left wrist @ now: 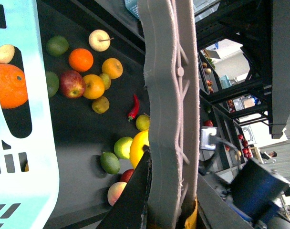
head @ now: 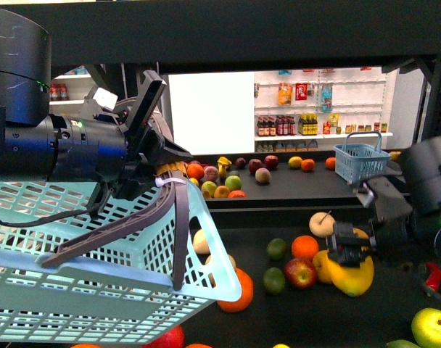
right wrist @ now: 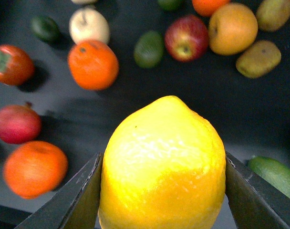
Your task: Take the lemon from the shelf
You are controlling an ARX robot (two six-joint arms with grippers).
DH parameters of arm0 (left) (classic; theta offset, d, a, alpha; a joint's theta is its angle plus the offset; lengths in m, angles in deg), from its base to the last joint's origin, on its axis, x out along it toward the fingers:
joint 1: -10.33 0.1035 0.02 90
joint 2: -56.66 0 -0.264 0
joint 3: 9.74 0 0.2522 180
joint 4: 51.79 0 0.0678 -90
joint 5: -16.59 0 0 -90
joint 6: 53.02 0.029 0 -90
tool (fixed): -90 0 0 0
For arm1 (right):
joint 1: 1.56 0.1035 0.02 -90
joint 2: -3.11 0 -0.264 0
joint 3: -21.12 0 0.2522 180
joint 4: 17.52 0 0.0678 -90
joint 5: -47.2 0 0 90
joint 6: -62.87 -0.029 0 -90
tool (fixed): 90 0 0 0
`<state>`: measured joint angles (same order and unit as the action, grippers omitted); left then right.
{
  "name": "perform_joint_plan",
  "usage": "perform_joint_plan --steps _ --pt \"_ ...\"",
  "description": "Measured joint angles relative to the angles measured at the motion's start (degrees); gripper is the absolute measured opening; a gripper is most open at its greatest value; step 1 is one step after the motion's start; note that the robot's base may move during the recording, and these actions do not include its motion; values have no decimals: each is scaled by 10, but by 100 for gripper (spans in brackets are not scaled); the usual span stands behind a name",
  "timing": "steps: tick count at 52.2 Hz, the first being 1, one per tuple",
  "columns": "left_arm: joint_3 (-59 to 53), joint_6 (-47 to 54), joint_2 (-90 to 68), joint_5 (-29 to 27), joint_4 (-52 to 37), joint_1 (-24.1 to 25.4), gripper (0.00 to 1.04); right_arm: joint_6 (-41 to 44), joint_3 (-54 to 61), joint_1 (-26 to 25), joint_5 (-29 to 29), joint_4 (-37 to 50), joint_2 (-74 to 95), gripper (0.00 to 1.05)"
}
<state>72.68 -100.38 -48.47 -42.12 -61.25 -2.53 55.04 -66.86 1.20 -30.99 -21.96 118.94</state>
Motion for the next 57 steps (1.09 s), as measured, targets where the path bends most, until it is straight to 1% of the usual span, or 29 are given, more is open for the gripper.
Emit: perform_joint_plan --steps 6,13,25,37,57 --pt "0 0 0 0 0 0 11 -44 -3 18 21 -15 -53 65" --pt "0 0 0 0 0 0 11 -92 -21 45 31 -26 -74 65" --pt "0 0 0 0 0 0 11 -169 -65 98 50 -34 -63 65" --pt "0 0 0 0 0 0 11 -233 -108 124 61 -36 -18 65" --pt "0 0 0 0 0 0 11 -278 -139 156 56 -28 38 65"
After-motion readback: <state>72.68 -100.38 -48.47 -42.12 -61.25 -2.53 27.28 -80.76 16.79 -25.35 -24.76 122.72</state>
